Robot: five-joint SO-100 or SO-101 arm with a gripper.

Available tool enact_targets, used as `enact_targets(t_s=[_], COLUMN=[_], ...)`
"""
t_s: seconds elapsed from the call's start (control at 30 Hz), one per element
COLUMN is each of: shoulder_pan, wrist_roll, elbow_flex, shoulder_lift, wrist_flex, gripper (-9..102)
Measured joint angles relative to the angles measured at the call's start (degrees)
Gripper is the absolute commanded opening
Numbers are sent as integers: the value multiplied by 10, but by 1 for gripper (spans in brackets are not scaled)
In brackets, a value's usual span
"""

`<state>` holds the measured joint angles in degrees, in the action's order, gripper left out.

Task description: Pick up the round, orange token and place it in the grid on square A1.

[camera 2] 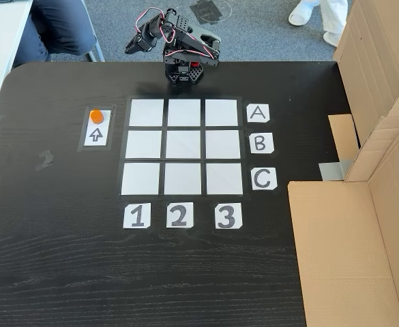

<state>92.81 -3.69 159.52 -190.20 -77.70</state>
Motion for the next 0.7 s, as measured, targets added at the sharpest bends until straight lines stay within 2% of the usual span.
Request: enact_targets(t_s=[0.47, 0.7], shoulder_pan=[-1, -1], wrist_roll=[0, 0], elbow_flex=[1, -10], shoulder_lift=[8, 86], wrist_flex=[0, 33], gripper=[16, 16])
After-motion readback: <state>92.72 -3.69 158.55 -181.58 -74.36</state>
